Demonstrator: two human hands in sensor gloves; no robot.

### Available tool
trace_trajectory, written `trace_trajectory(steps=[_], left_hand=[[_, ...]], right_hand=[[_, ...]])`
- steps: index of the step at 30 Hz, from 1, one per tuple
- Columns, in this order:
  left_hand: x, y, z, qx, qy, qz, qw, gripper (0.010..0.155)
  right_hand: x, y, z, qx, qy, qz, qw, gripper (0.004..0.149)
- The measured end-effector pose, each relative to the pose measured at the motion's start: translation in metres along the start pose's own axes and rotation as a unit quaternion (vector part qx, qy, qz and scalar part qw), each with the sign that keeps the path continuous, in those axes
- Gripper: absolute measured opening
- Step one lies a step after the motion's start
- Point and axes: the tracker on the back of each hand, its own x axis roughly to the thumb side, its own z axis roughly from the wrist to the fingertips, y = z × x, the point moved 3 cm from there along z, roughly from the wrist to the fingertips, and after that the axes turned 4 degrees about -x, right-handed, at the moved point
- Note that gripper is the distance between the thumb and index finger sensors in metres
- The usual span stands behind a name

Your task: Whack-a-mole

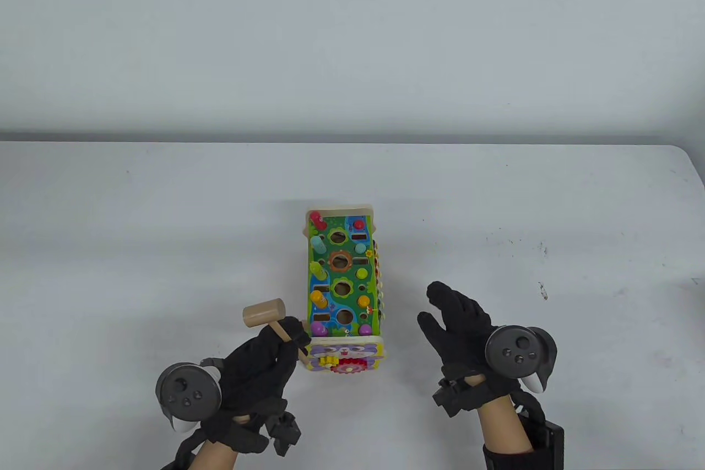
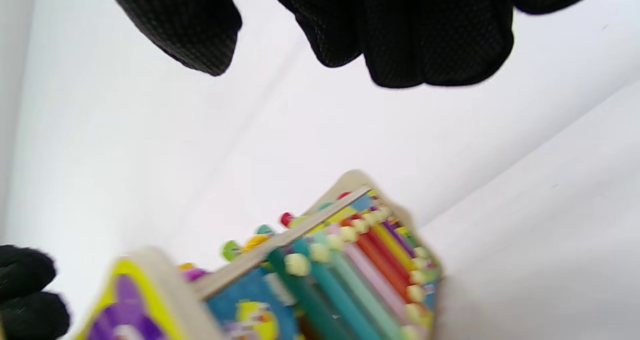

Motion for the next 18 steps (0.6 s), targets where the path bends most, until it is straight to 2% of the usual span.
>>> trace_trajectory(steps=[5, 9, 13, 18], left_hand=[[-0.013, -0.014, 0.001, -0.04, -0.034, 0.164, 0.985, 0.053], [-0.02, -0.02, 0.0, -0.057, -0.055, 0.225, 0.971, 0.052], [-0.018, -0.022, 0.0, -0.057, -0.052, 0.239, 0.968, 0.051], [-0.013, -0.019, 0.0, -0.059, -0.024, 0.191, 0.979, 0.051]], right_hand=[[-0.021, 0.005, -0.002, -0.009, -0.037, -0.109, 0.993, 0.07], [-0.035, 0.011, -0.003, -0.007, -0.064, -0.15, 0.987, 0.071], [-0.037, 0.013, -0.004, -0.012, -0.069, -0.146, 0.987, 0.071], [-0.034, 0.013, -0.004, -0.016, -0.064, -0.14, 0.988, 0.071]])
